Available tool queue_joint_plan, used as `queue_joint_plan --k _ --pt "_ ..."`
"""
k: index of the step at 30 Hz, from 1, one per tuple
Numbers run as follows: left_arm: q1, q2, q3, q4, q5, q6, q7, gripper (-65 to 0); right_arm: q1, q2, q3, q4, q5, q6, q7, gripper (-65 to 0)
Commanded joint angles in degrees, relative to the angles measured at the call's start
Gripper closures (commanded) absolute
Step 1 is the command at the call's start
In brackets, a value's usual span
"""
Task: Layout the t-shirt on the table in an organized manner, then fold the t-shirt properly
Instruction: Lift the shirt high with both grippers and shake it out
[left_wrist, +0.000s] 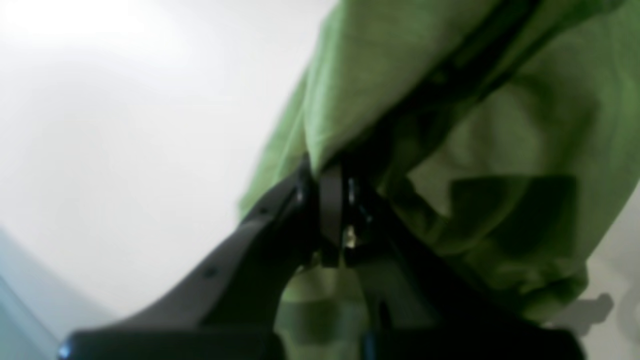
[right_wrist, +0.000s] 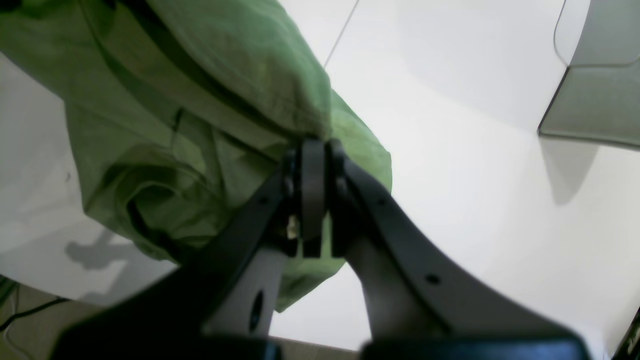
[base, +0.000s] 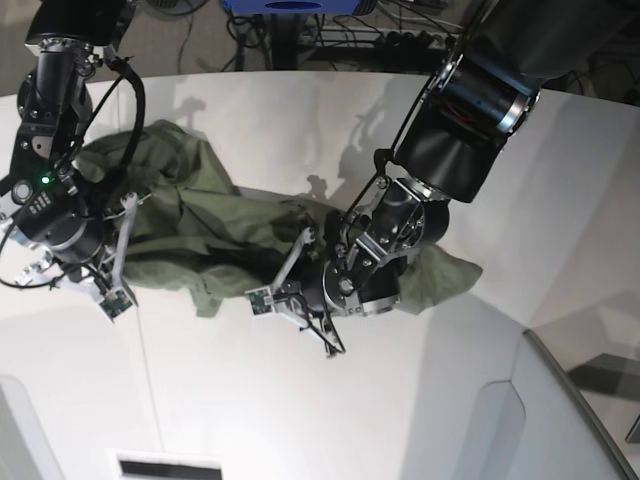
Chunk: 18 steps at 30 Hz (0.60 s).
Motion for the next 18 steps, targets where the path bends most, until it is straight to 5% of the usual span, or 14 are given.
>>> queue_joint_plan --k 1,9,18 --pt "-1.97 -0.32 -0.31 2.98 -0.27 0.4 -1.12 0.0 1.03 0.33 0.19 0.86 0.02 -0.1 0.69 -0.2" --pt "-2.06 -6.56 -0.31 21.0 -0.27 0.32 8.47 0.0 6.04 0.68 -0.07 -0.37 0.02 -0.1 0.78 -0.2" --pt "-0.74 -12.02 -0.31 40.69 -0.27 0.05 15.15 0.0 15.27 5.08 -0.16 -1.25 0.02 -0.1 0.78 -0.2"
